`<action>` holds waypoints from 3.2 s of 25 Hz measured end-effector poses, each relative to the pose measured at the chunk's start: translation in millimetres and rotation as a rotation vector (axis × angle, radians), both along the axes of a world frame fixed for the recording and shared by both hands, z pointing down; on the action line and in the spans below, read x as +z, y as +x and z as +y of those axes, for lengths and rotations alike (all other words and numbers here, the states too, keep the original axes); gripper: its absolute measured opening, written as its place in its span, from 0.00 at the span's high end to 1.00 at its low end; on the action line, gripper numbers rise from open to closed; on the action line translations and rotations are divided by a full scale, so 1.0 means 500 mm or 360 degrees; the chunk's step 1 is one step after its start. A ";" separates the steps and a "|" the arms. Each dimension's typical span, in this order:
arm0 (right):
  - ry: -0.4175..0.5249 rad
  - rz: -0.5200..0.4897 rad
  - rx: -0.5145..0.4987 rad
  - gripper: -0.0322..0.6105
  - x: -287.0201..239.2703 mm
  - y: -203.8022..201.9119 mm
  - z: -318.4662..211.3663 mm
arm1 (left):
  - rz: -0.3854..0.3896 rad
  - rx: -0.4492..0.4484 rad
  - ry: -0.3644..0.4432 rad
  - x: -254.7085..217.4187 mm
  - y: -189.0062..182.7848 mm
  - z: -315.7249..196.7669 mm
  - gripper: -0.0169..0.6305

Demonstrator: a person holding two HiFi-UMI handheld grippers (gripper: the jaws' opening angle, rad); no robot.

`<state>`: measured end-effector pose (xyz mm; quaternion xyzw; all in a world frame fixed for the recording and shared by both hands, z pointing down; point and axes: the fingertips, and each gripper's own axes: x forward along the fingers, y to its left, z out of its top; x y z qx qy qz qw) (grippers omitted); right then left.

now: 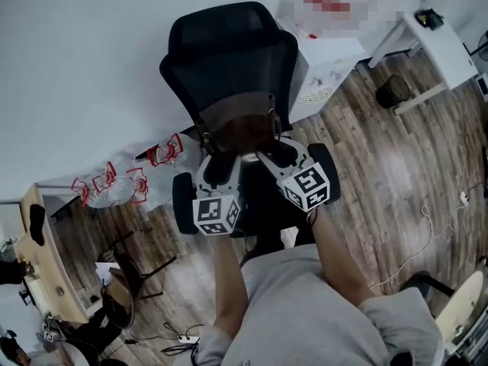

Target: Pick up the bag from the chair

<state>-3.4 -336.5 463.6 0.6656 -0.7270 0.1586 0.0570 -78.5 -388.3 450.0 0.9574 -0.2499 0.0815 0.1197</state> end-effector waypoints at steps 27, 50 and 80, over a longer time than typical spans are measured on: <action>0.0255 0.0132 -0.0156 0.65 -0.200 -0.014 -0.009 | 0.0114 -0.0066 0.0185 -0.201 -0.026 0.005 0.63; 0.0209 0.0182 -0.0144 0.66 -0.189 -0.029 -0.017 | 0.0086 -0.0068 0.0167 -0.188 -0.038 -0.006 0.63; 0.0149 0.0240 -0.0058 0.65 -0.178 -0.028 -0.004 | 0.0020 -0.0011 0.0213 -0.182 -0.031 0.007 0.64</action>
